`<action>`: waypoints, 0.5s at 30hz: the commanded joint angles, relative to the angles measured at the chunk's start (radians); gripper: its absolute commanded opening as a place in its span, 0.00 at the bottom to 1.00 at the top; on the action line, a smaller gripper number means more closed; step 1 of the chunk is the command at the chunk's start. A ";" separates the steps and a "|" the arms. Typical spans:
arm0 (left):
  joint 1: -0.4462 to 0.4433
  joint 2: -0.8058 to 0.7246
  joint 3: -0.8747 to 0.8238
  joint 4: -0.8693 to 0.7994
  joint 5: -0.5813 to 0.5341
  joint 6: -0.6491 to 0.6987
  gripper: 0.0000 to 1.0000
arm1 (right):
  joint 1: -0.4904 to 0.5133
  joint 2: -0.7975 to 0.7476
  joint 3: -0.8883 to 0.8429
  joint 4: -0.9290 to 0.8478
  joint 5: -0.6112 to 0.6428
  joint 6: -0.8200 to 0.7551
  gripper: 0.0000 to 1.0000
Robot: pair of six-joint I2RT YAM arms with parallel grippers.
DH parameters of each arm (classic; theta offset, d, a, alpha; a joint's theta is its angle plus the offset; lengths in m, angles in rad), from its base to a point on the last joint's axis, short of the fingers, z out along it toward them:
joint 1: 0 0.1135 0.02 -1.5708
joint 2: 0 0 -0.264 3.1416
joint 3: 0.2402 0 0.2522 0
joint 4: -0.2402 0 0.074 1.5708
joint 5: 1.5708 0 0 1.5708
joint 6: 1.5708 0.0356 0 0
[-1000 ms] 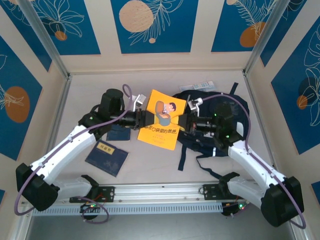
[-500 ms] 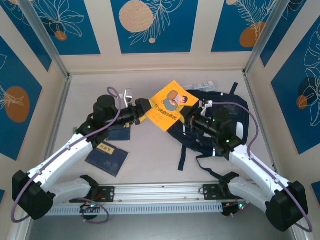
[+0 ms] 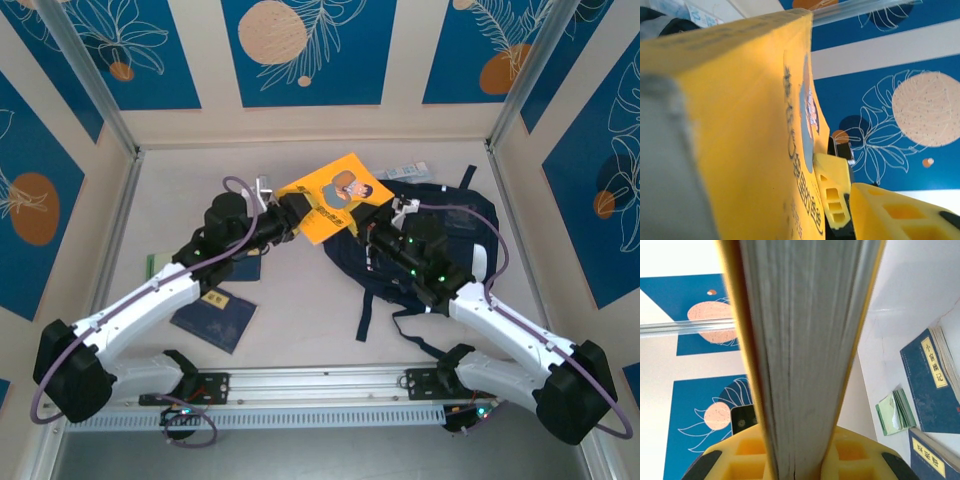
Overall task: Pack the student bag
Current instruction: Pass the book.
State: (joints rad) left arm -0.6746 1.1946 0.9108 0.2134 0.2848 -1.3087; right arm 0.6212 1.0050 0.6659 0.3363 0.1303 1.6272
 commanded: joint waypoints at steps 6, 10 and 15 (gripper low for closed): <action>-0.011 -0.020 0.038 0.052 -0.043 0.076 0.00 | 0.018 -0.056 0.058 -0.098 0.088 -0.066 0.03; -0.011 -0.044 0.044 -0.008 -0.063 0.114 0.00 | 0.017 -0.080 0.046 -0.154 0.099 -0.092 0.37; -0.008 -0.109 0.114 -0.303 -0.157 0.248 0.00 | -0.081 -0.046 0.084 -0.366 -0.134 -0.076 0.49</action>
State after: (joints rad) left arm -0.6849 1.1500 0.9371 0.0566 0.2077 -1.1790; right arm 0.5850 0.9504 0.7002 0.1032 0.1062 1.5761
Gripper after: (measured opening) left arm 0.162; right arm 0.487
